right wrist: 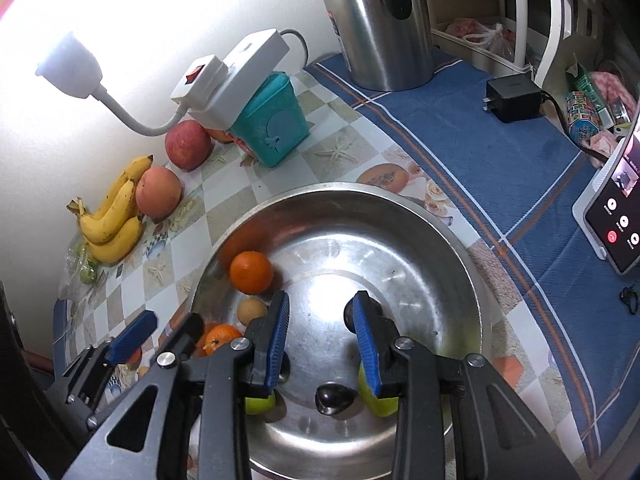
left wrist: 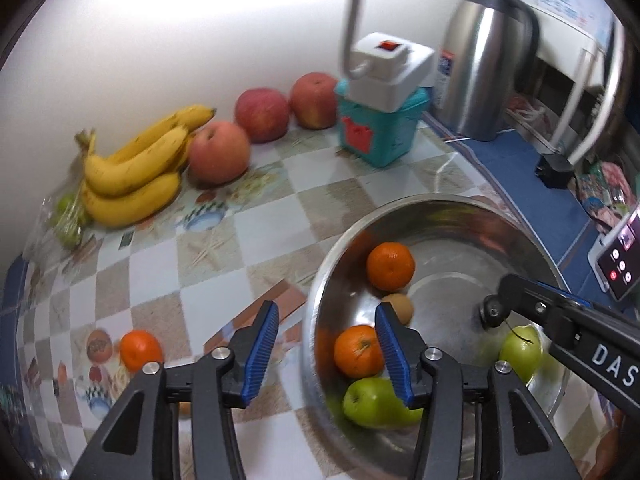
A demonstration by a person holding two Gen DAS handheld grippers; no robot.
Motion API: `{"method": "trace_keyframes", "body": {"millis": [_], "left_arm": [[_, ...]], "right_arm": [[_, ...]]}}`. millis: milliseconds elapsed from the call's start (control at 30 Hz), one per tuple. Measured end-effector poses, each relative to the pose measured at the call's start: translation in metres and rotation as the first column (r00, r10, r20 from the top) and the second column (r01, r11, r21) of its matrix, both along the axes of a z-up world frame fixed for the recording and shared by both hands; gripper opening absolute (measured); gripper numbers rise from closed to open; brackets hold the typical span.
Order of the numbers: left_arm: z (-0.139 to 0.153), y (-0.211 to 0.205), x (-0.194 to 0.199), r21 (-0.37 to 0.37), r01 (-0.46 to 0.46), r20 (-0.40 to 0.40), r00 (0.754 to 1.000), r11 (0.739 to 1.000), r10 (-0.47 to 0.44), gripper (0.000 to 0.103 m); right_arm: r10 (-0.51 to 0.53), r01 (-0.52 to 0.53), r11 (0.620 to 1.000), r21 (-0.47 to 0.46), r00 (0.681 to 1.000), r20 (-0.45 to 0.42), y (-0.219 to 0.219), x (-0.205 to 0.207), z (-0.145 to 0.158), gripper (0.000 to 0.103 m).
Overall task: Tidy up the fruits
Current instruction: 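Open the left tool to drop the mandarin while the right drops the kiwi in, then withdraw both open tools from the basin toward the last orange and kiwi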
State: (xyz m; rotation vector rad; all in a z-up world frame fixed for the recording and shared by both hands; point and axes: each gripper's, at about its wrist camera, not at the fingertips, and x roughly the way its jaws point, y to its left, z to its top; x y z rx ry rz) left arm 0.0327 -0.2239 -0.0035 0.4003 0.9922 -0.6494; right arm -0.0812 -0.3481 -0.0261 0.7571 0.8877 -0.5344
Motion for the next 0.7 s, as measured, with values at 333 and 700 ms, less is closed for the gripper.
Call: {"method": "trace_keyframes", "body": {"millis": [333,700], "left_arm": [[0.006,0.04,0.025,-0.032,-0.186,-0.132,0.975,0.982,0.181,0.062],[0.0,0.069,0.036,-0.003,-0.324,-0.162,0.934,0.946,0.319,0.089]], "right_arm": [[0.021,-0.021,1.0,0.001,0.999,-0.033,0.009,-0.003,0.003,0.035],[0.033,-0.034,0.999,-0.016,0.997,-0.069,0.017,0.0,0.003,0.069]]}}
